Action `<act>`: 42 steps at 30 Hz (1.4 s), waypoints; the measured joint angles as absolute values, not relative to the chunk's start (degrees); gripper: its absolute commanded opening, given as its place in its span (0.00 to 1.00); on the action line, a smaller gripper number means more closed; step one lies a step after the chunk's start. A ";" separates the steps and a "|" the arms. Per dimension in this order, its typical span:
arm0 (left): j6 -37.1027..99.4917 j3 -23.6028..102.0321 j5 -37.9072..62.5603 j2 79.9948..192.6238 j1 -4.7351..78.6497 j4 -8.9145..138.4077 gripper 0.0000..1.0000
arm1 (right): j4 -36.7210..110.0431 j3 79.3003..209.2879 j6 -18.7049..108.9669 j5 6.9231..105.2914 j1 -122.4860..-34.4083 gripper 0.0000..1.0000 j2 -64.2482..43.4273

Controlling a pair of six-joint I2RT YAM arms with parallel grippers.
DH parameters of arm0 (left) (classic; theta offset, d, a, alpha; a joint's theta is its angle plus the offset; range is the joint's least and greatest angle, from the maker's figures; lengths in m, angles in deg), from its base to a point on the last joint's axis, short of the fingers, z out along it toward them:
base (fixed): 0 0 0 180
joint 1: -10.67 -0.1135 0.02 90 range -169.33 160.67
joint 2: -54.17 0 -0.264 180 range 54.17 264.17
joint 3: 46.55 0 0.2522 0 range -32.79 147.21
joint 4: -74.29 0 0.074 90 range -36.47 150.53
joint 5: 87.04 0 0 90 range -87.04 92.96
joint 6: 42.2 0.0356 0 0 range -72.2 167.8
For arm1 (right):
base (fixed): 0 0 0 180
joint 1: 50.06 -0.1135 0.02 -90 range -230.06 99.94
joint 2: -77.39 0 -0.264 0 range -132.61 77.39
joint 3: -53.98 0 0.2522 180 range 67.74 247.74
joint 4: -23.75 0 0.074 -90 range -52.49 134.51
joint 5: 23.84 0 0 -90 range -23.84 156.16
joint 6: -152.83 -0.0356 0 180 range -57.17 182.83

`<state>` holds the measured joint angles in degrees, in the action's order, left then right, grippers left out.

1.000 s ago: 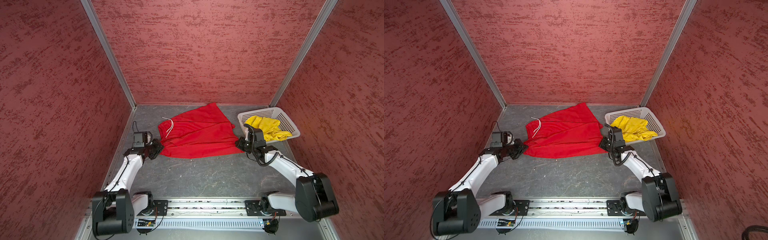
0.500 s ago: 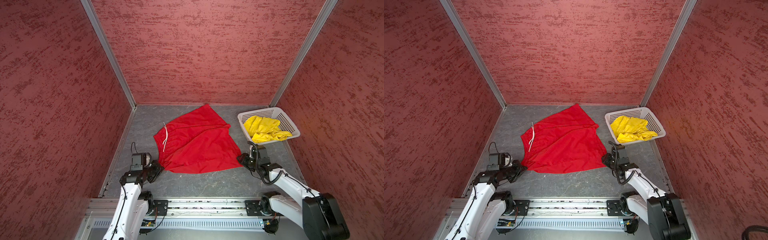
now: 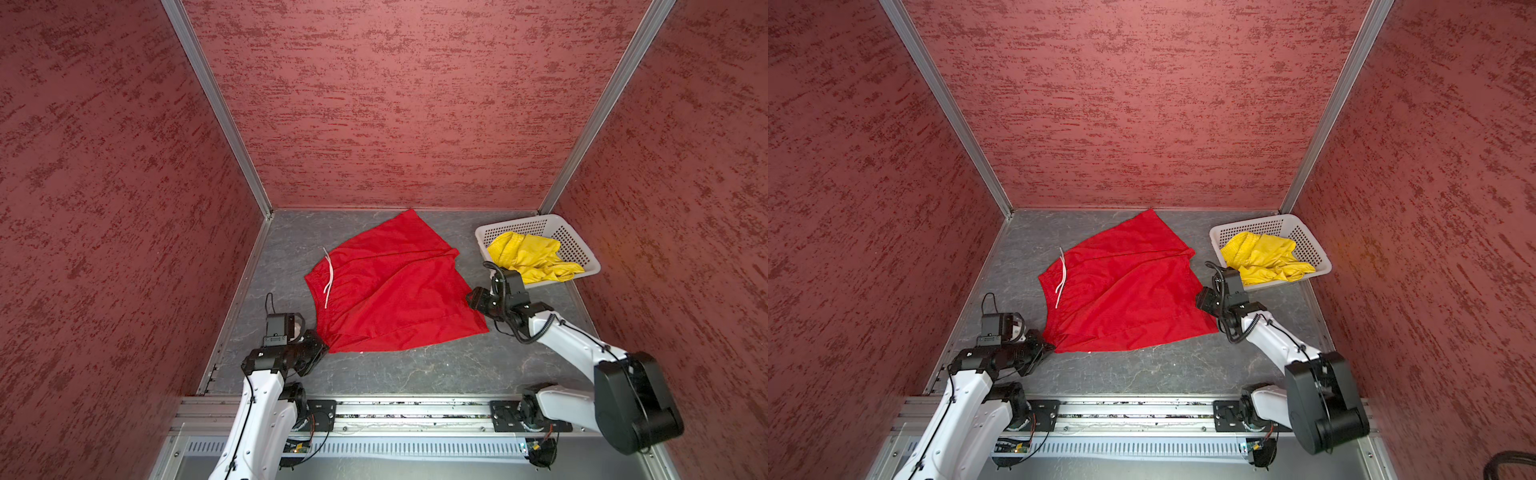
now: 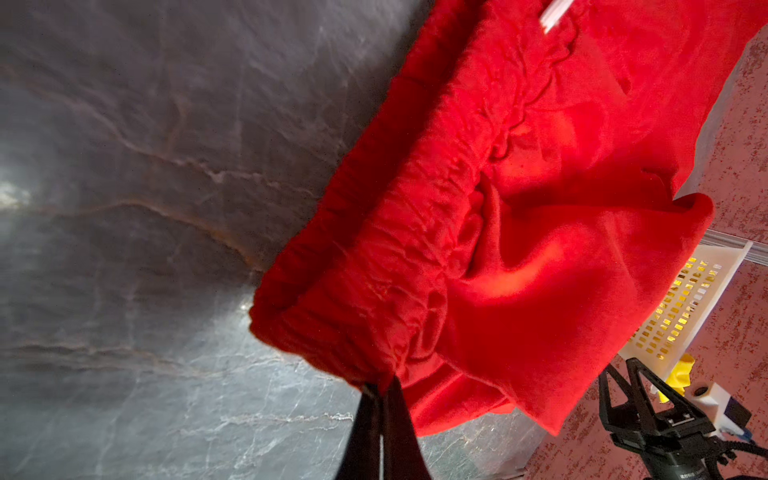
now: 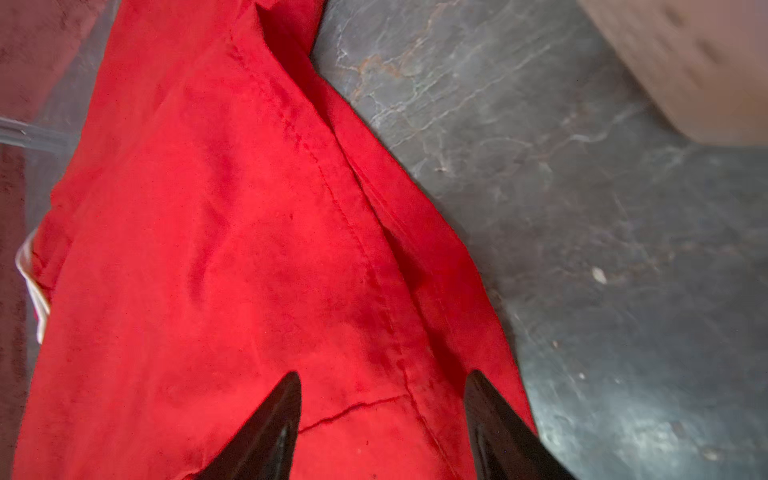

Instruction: Fold and stack the shorts

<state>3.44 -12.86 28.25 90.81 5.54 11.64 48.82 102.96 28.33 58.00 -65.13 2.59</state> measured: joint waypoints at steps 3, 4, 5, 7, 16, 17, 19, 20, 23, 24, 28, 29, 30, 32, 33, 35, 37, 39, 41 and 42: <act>3.42 -12.86 27.99 91.79 5.54 11.73 0.00 | 48.34 105.17 30.08 58.72 -66.95 0.65 -2.07; 3.42 -12.86 27.95 92.25 5.54 11.84 0.00 | 48.21 105.56 30.41 58.83 -67.32 0.63 -3.29; 3.40 -12.86 27.91 92.89 5.54 12.08 0.00 | 47.82 105.81 30.78 58.85 -67.67 0.60 -4.74; 3.29 -12.86 27.84 94.00 5.54 12.54 0.00 | 47.31 105.83 31.37 58.74 -68.13 0.54 -6.90; 3.27 -12.25 27.25 98.55 5.54 14.79 0.00 | 46.75 104.84 32.00 58.13 -68.35 0.00 -7.34; 3.27 -11.86 27.21 98.83 5.52 14.79 0.00 | 47.07 104.43 31.98 58.19 -68.35 0.00 -6.05; 3.29 -11.05 27.23 99.01 5.54 14.79 0.00 | 48.39 103.79 31.94 58.72 -68.35 0.00 -2.25; 3.29 -10.55 27.29 98.96 5.54 14.73 0.00 | 49.33 103.53 31.80 59.13 -68.35 0.00 0.84; 3.27 -9.21 27.69 98.07 5.54 14.38 0.00 | 51.82 103.07 31.37 61.01 -68.48 0.00 10.30; 3.27 -8.91 27.95 97.59 5.54 14.11 0.00 | 52.58 102.85 31.11 61.76 -68.50 0.00 13.62; 3.05 -7.79 29.50 94.18 5.85 12.43 0.00 | 57.39 100.54 28.96 64.09 -68.57 0.00 27.15; 2.98 -7.70 29.83 93.32 6.09 11.86 0.00 | 58.59 99.66 28.26 64.40 -68.59 0.00 29.56; 2.72 -7.66 30.09 92.49 6.35 11.27 0.00 | 59.99 98.44 27.41 64.62 -68.61 0.00 31.94; 2.31 -7.66 30.40 90.83 6.90 9.70 0.00 | 63.05 95.60 25.49 65.03 -68.61 0.00 36.09; 2.13 -7.66 30.59 89.94 7.12 8.82 0.00 | 65.08 94.00 24.42 65.19 -68.61 0.00 38.23; 1.69 -7.66 31.29 88.06 7.38 7.12 0.00 | 69.19 91.38 22.47 65.38 -68.61 0.00 42.50; 1.08 -7.64 31.73 85.91 7.64 5.39 0.00 | 73.80 90.02 20.55 65.49 -68.61 0.00 46.91; 0.21 -7.55 32.32 83.92 7.92 3.84 0.00 | 76.67 90.02 19.26 65.84 -68.61 0.00 50.21; -0.91 -7.18 32.93 82.09 8.21 2.51 0.00 | 78.59 90.83 18.25 66.30 -68.61 0.00 52.59; -1.74 -6.63 33.19 80.95 8.27 1.74 0.00 | 79.47 91.71 17.95 66.61 -68.61 0.00 52.83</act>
<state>-1.74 -6.63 33.19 80.95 8.27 1.74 79.47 91.71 17.95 66.61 -68.61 52.83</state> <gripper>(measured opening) 0.049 0.042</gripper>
